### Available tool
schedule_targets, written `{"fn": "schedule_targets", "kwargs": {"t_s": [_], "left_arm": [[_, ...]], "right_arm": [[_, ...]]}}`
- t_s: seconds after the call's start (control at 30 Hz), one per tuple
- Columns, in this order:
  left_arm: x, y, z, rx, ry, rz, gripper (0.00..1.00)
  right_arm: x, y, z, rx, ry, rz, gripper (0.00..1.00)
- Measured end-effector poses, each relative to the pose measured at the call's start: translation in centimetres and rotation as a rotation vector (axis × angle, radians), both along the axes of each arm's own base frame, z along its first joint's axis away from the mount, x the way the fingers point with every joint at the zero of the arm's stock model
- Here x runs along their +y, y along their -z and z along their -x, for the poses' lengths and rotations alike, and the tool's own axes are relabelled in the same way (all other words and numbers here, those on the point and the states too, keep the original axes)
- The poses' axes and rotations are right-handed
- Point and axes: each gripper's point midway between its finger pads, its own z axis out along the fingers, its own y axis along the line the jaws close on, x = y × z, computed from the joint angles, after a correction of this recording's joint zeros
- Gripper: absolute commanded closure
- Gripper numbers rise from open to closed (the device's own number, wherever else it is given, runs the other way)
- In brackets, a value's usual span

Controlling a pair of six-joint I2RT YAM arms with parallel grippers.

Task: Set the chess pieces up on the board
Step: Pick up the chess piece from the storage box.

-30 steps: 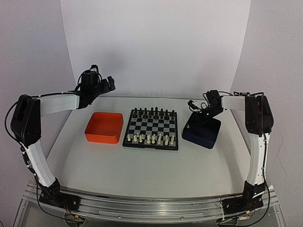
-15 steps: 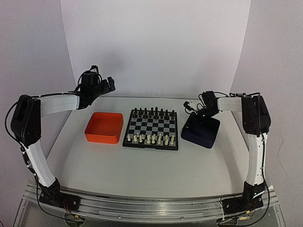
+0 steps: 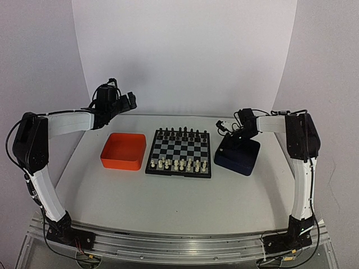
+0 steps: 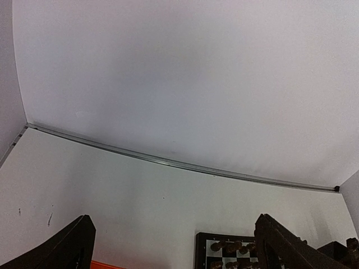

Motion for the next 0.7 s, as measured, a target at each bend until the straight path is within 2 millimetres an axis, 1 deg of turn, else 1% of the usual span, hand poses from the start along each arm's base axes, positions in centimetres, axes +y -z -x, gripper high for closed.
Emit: {"fn": "schedule_targets", "kwargs": {"t_s": [0.07,0.2,0.4,0.57,0.7], "left_arm": [[0.0,0.1,0.0,0.005,0.000,-0.002,0.00],[0.1,0.1,0.1,0.009,0.000,-0.004,0.00],[0.3,-0.9,0.7,-0.008,0.000,0.003,0.00],[0.5,-1.4,1.1,-0.015,-0.001,0.006,0.00],[0.6,-0.6,1.5,0.000,-0.001,0.000,0.00]], "right_arm": [[0.2,-0.1,0.0,0.002,0.001,-0.010,1.00],[0.3,0.0,0.0,0.005,0.004,-0.020,1.00],[0.1,0.0,-0.1,0.009,0.043,-0.024,1.00],[-1.6,-0.1,0.4,0.058,0.180,0.047,1.00],[-3.7,-0.8,1.4,0.079,0.293,0.123,1.00]]}}
